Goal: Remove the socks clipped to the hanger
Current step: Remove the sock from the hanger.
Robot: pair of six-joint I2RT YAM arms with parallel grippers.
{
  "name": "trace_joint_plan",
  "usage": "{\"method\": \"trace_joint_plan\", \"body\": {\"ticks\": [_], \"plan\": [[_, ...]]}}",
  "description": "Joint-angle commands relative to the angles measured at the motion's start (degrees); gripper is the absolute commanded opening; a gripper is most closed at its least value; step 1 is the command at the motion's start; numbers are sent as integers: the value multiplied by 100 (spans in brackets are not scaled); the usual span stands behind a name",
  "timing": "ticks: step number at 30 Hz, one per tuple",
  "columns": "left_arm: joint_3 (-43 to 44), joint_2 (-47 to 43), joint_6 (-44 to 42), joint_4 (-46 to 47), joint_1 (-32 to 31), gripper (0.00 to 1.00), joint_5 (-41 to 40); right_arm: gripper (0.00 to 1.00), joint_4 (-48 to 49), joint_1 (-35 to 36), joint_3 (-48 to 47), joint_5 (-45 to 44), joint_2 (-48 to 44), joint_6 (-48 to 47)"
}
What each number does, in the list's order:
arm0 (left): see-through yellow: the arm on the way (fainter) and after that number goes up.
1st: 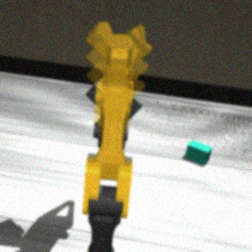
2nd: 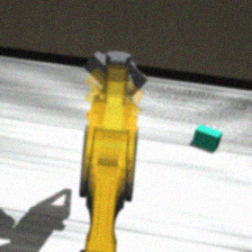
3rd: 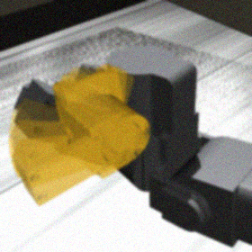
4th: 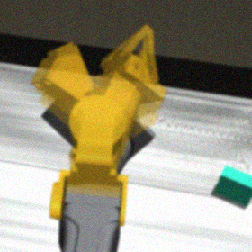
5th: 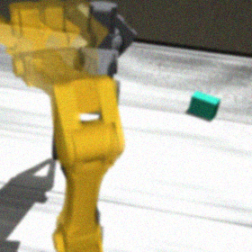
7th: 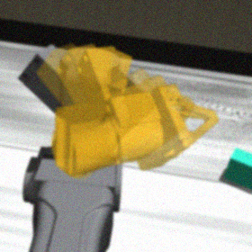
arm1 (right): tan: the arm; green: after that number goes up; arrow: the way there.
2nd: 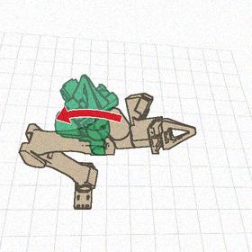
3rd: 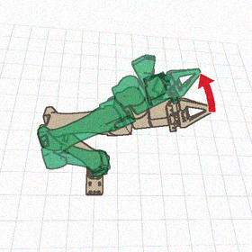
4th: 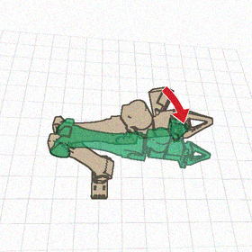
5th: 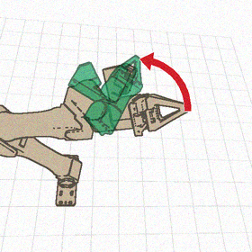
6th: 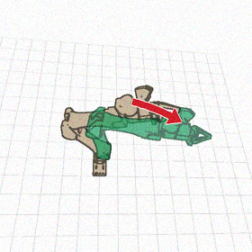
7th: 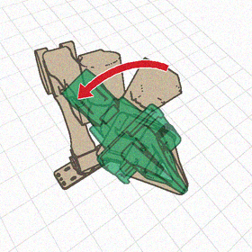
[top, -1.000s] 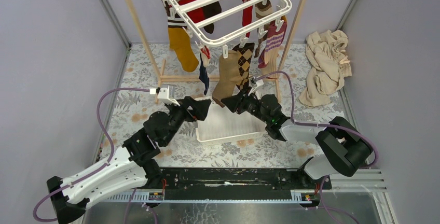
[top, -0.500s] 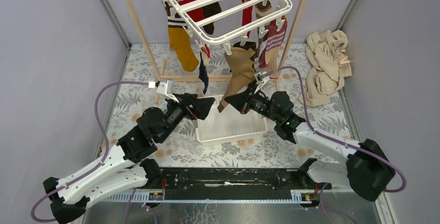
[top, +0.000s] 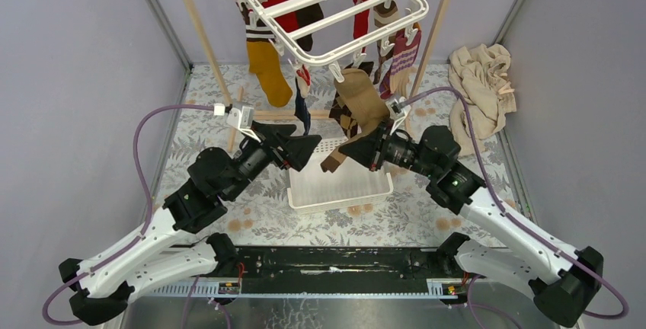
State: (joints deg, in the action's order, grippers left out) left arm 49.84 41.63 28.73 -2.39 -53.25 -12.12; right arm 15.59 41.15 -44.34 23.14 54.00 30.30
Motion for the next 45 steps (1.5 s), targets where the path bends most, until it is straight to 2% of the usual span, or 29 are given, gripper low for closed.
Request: {"method": "trace_joint_plan", "body": {"ticks": [1, 9, 15, 25, 30, 36, 41, 45], "plan": [[288, 118, -263, 228, -28, 99, 211, 0, -809, 33, -599, 417, -341, -88], [693, 633, -302, 828, -27, 99, 434, 0, -1713, 25, -1431, 814, -713, 65], [903, 921, -332, 1208, -33, 99, 218, 0, -2107, 26, -1963, 875, -875, 80], [1714, 1625, -646, 1438, -22, 99, -181, 0, -2214, 32, -2051, 821, -871, 92], [1764, 1777, -750, 1757, 62, 97, -253, 0, -2078, 29, -1908, 804, -899, 164], [1787, 1893, -258, 1794, 739, 80, 501, 0, -1953, 26, -1877, 814, -883, 231], [1701, 1944, -21, 1955, 1142, 78, 1022, 0, -1876, 26, -1841, 832, -888, 254], [1706, 2127, 242, 2195, 1413, 72, 1681, 0, -1818, 28, -1770, 812, -918, 272]]}}
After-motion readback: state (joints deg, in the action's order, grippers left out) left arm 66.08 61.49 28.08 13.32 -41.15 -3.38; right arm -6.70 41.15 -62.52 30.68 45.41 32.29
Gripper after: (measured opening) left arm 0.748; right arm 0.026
